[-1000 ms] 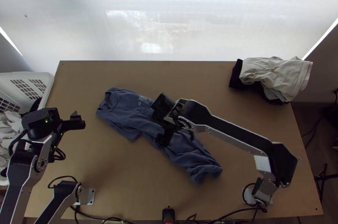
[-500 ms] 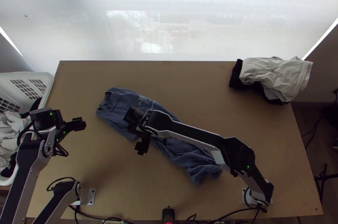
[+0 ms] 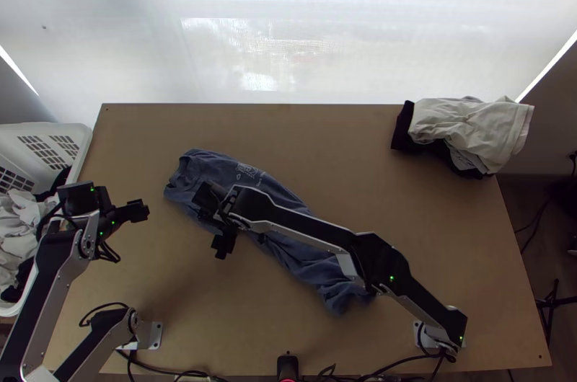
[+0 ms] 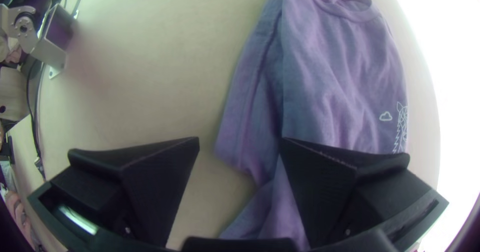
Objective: Fold the t-shirt
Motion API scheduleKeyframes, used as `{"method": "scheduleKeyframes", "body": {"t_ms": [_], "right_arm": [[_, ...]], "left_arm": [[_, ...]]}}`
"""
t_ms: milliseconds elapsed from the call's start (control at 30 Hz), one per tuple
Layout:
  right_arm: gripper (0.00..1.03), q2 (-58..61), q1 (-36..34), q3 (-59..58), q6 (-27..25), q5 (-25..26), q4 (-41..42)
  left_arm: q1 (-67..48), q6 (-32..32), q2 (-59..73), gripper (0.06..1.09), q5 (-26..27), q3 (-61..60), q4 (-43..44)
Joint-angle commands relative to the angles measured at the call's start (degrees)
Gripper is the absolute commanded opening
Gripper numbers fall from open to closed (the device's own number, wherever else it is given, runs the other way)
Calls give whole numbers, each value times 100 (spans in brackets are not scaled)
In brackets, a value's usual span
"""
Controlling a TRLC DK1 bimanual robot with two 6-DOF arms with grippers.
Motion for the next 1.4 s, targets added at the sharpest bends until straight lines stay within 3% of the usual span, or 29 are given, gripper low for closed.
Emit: {"method": "scheduleKeyframes", "body": {"t_ms": [0, 200, 467, 667, 767, 867, 1200, 1367], "right_arm": [[72, 183, 25, 218, 91, 3, -17], [72, 209, 60, 218, 153, 3, -44], [55, 359, 42, 218, 83, 3, -61], [54, 482, 7, 192, 83, 3, -140], [32, 482, -2, 183, 4, 3, -114], [4, 473, -19, 236, -199, 21, 0], [3, 42, -327, 1106, -207, 161, 44], [3, -529, -406, 1141, -559, 645, 282]], "left_arm": [[13, -44, 124, 102, 17, -90, 136], [22, -53, 141, 102, 17, -82, 180], [83, -44, 133, 102, 17, -134, 180], [101, -35, 133, 102, 17, -152, 206], [101, -35, 141, 102, 17, -143, 224], [92, -35, 141, 102, 25, -126, 233], [-347, -35, -140, 102, 192, 103, 39], [-1261, -35, -386, 102, 254, 261, -136]]}}
